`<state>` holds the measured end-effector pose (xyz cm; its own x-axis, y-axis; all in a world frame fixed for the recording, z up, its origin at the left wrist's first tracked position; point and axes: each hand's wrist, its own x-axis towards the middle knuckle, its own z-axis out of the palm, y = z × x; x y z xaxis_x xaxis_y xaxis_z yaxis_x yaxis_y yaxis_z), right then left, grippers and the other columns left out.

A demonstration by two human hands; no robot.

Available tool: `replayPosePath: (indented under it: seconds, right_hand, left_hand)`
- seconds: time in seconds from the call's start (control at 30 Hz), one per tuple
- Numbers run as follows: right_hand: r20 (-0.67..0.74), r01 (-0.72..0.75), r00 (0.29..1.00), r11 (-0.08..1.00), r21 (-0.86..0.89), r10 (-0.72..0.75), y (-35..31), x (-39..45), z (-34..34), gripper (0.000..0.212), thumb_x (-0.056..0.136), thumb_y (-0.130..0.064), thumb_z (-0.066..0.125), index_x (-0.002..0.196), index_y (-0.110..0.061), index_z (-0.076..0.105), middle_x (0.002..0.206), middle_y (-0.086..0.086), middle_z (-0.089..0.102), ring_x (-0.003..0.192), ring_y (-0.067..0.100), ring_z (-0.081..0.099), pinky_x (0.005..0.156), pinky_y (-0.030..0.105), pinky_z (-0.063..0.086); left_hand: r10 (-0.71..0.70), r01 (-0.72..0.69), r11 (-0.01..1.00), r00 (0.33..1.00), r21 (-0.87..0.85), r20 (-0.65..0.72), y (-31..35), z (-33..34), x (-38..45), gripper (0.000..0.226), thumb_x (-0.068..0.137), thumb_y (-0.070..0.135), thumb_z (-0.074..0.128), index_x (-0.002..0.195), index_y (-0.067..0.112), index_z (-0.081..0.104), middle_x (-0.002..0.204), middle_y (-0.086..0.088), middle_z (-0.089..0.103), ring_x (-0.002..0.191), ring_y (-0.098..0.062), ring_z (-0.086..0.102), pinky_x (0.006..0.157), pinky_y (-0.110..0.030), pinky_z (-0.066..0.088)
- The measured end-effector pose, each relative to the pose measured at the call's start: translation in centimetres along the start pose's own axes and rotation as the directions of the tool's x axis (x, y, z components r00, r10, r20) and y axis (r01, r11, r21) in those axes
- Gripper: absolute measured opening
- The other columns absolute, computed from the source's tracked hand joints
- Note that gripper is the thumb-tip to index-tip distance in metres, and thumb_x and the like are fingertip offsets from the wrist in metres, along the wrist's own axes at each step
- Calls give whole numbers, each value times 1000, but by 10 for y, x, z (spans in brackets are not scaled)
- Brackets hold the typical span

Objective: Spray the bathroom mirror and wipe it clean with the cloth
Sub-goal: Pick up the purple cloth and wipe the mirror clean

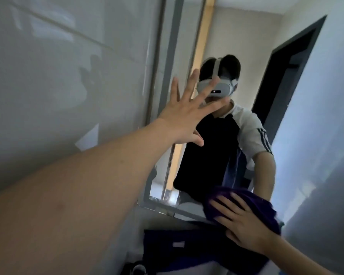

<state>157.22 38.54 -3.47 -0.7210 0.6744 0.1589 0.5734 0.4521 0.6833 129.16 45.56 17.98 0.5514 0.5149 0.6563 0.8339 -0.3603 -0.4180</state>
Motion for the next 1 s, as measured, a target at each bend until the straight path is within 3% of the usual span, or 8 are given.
replayPosePath:
  seconds: [0.1, 0.23, 0.4, 0.57, 0.7, 0.83, 1.0]
  right_hand:
    - [-6, -3, 1000, 1000, -20, 3, 16, -27, 7, 81, 52, -35, 86, 127, -30, 56, 155, -1, 40, 140, 26, 38, 126, 49, 0]
    - [-61, 25, 998, 1000, -9, -25, 3, 7, 2, 64, 55, -33, 88, 118, -32, 72, 149, -1, 54, 138, 26, 40, 125, 49, 4]
    - [-14, 128, 992, 992, -14, -129, -47, 91, -5, 52, 60, -38, 85, 111, -38, 76, 145, -4, 59, 139, 25, 37, 121, 49, 6]
    - [46, 225, 973, 974, 7, -225, -83, 169, -12, 36, 71, -40, 84, 105, -38, 76, 147, -4, 58, 141, 27, 49, 124, 52, -5]
    - [-127, 251, 959, 968, -23, -252, -67, 189, -35, 34, 74, -33, 59, 101, -28, 79, 141, 3, 63, 136, 29, 55, 124, 51, -7]
    - [-260, 42, 965, 996, 82, -20, -27, 197, -78, 57, 61, -28, 79, 118, -20, 74, 146, 10, 58, 141, 34, 48, 120, 55, 10]
    - [-192, -100, 970, 967, 235, 148, -52, 190, -68, 70, 59, -28, 84, 127, -21, 70, 157, 8, 46, 148, 33, 28, 123, 53, 4]
  left_hand:
    - [-7, 7, 1000, 1000, 0, 12, -1, -2, 0, 134, 65, 84, 67, 156, 42, -21, 164, -7, -35, 145, -51, -33, 111, -81, -4]
    - [-3, 1, 1000, 999, 31, 51, -2, -11, -3, 138, 65, 78, 74, 156, 41, -22, 164, -9, -35, 145, -52, -32, 111, -82, 0]
    - [85, -105, 979, 989, 174, 119, -22, -16, -15, 141, 71, 37, 88, 156, 39, -25, 163, -10, -36, 147, -49, -30, 117, -75, -1]
    - [129, -172, 953, 975, 250, 180, -49, 0, -37, 141, 71, 49, 86, 155, 38, -27, 164, -8, -35, 150, -44, -28, 123, -65, 3]
    - [129, -172, 951, 976, 258, 175, -51, 0, -38, 141, 69, 51, 87, 156, 39, -24, 166, -8, -31, 151, -43, -25, 124, -63, 5]
    - [125, -164, 952, 979, 258, 162, -50, 1, -41, 138, 70, 50, 86, 157, 40, -21, 167, -9, -27, 152, -44, -23, 124, -64, 6]
    - [129, -172, 949, 976, 265, 174, -50, 1, -40, 139, 71, 53, 85, 157, 38, -23, 166, -10, -30, 151, -45, -25, 124, -65, 5]
